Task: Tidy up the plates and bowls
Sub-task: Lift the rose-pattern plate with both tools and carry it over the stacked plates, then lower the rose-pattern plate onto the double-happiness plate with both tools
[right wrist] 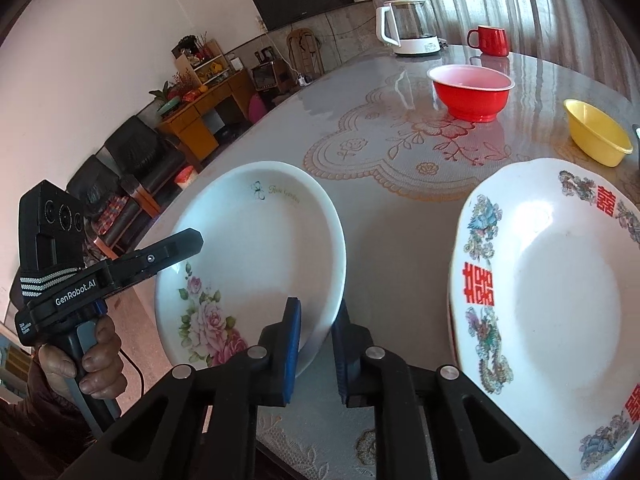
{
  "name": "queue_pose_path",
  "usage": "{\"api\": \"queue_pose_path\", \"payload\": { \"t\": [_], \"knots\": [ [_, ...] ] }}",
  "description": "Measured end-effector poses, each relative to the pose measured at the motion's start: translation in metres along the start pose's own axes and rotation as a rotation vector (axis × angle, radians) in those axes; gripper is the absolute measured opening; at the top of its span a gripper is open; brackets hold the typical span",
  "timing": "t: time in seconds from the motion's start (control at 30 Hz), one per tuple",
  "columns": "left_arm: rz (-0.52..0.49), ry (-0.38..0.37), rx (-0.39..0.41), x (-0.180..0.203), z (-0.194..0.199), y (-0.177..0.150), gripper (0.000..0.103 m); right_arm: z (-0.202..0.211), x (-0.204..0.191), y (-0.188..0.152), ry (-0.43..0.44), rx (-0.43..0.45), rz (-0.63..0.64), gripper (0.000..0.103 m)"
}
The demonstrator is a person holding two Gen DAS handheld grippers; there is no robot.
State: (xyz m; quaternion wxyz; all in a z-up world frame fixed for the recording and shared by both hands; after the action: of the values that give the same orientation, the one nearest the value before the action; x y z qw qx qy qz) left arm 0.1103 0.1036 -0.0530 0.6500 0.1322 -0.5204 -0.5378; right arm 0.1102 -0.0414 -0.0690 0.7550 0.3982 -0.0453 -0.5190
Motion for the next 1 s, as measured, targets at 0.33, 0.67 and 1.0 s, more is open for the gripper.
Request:
{"api": "queue_pose_path", "payload": {
  "t": [0.33, 0.67, 1.0],
  "knots": [
    [-0.106, -0.114, -0.011, 0.073, -0.033, 0.016, 0.031, 0.046, 0.041, 0.021, -0.062, 0.125, -0.107, 0.012],
    [-0.200, -0.231, -0.108, 0.149, -0.088, 0.009, 0.031, 0.104, 0.102, 0.027, -0.181, 0.241, -0.229, 0.012],
    [-0.261, -0.243, -0.228, 0.182, -0.126, -0.023, 0.031, 0.115, 0.156, -0.002, -0.320, 0.196, -0.307, 0.017]
  ]
}}
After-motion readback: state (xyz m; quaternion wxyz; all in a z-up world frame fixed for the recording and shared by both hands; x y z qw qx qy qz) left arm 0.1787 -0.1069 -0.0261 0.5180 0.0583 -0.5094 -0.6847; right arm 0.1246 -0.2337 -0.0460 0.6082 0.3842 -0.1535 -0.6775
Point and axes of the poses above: each gripper's, at about its wrist camera, not at the fingertips, and z roughly against the way its jaws point, x to its right, y to its top, the point moved 7 cm from there along -z, roughly the way its jaws point, and after that the axes turned 9 degrees about x, right-handed, at the moved point
